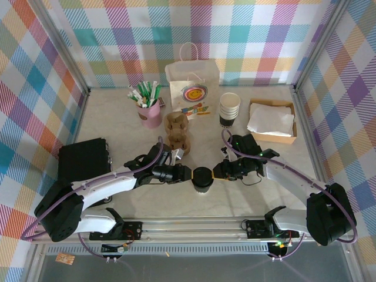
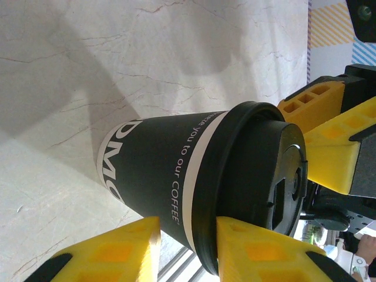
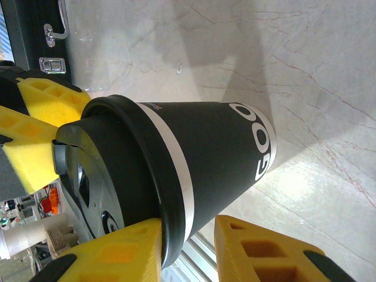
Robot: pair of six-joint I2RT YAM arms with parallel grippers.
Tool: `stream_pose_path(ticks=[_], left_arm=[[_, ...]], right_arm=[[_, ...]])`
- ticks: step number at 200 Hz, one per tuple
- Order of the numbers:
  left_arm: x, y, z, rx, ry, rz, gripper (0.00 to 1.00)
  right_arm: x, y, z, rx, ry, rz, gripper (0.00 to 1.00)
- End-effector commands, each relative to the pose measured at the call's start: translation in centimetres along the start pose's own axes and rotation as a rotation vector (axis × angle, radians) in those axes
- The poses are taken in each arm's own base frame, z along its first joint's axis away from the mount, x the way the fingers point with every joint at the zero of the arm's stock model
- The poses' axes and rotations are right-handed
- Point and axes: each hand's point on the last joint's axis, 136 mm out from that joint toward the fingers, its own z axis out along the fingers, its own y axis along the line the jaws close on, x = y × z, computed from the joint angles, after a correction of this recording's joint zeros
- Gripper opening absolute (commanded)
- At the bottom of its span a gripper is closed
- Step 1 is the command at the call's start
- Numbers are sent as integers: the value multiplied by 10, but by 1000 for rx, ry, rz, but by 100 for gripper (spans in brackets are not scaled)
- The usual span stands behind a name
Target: Pack the takeout coffee
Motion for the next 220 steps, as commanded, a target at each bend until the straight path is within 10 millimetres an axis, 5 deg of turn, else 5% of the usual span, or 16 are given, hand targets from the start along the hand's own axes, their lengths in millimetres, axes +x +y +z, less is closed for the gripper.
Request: stream_pose_path(ticks=[1,101,186,220], left_arm=[[31,47,7,-153,87,-78,29],[-8,-1,-5,-108,10,8,32],[-5,1,-9,-130,23,4,34],[-11,-6,-14,-113,-10,18,44]], right_arm=[[24,-36,10,148,82,69,28],[-12,7,-17,116,-3,-31,31],[-17,19,-29,116,-37,-78,34],[-22,26,-42,144,-70,-135,40]])
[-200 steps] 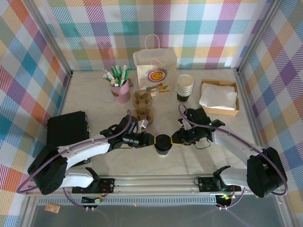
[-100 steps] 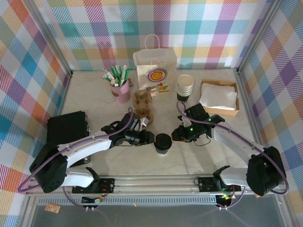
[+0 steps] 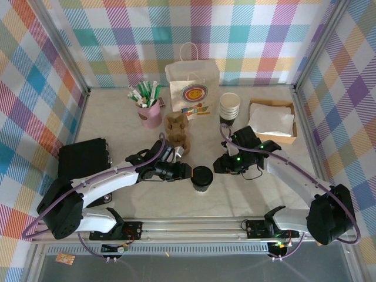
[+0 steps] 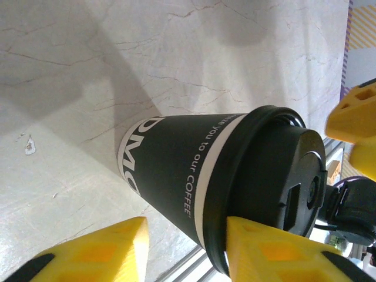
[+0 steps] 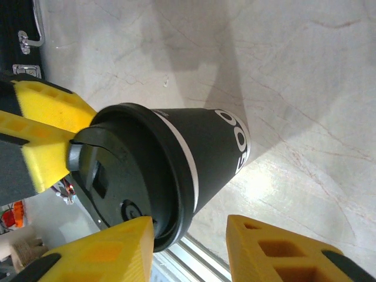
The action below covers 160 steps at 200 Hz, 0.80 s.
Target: Pack the takeout coffee
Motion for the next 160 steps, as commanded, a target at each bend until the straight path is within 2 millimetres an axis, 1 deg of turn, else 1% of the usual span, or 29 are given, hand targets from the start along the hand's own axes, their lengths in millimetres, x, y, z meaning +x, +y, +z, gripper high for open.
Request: stream_pose_path(ticks=[1,29,65,101,118,132,160], left_arm=[[-3,-9,-8,5,-25,28,44],[-9,-16,-12,12,-43,46,47],[-11,-17,-18,0,-57,66,50],[-16,-19,-32,-16,-97,105,58],[-23,-22,-45,-38,-131,147,60],[-31,-21,-62,-82,-180,182,65],[-53,-5,-99,-240,-311,217,77]], right_arm=[[-7,11,-17,12,-41,-77,40],[-11,18,-27,22,-61,-126,41],[-16,30,-37,37,-83,-224,51],[-13,47,-33,75,-49,-397,60],[-9,56,-27,102,-27,-516,65],[-6,64,-21,123,-6,-623,68],[-2,70,-7,181,56,-794,77]])
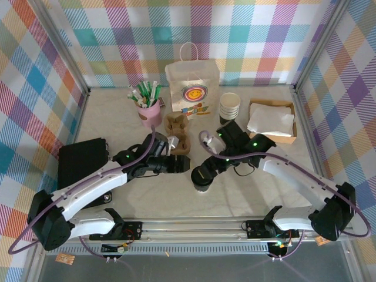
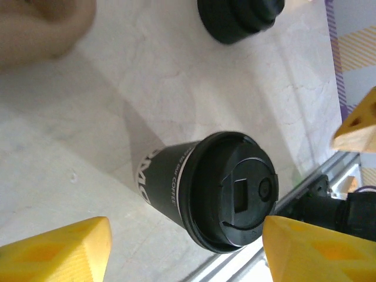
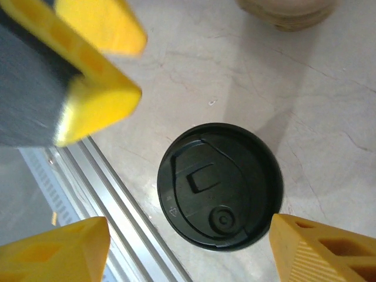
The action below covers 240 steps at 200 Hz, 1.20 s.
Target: Pack the takeout coffee
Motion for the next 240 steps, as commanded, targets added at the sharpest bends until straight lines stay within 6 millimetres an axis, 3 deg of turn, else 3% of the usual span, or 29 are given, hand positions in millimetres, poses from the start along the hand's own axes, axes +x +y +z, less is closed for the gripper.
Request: stream_pose_path(ticks=[1,27,75,153,240], left_arm=[[-23,22,-34,-162,-111,65,78],[-38,42,-56,-287,-182,83,87],[-45,69,-75,-430,-209,76,89],[-47,74,-75,-438,-222,69,94],[-47,76,-74,-432,-218,67,95]], right_arm=[[1,0,7,64,62,-191,78],[-2,-3,16,103,104,-244,90],[6,-6,29,128,199,-291,92],[11,-12,46,189,275,-318,92],[15,-11,48,215,295,-313,90]])
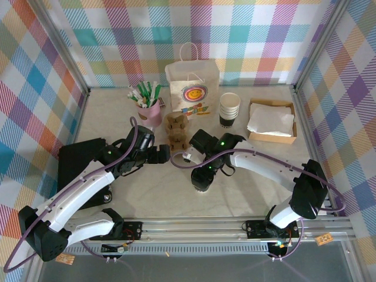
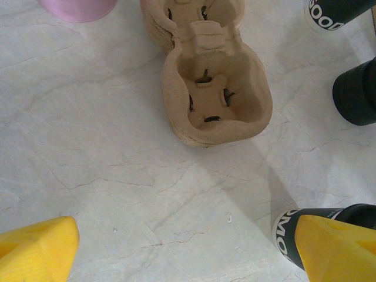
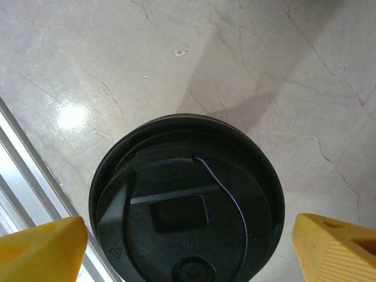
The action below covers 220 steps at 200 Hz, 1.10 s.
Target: Pack the takeout coffee
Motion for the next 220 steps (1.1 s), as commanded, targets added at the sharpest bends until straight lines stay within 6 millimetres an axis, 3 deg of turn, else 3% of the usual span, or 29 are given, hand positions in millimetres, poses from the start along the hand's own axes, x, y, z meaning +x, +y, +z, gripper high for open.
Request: stream_pose_path(ticks=[1,69,220], left_arm=[[-4,5,-5,-9,-17,9,95],[-5,5,-3,-4,-20,3,95],[-1,4,1,6,-1,-4,95]], right_arm=[[-3,1,-5,11,6,2,90],[-1,-3,-9,40,0,9,90],[11,10,8,-37,41,37,88]])
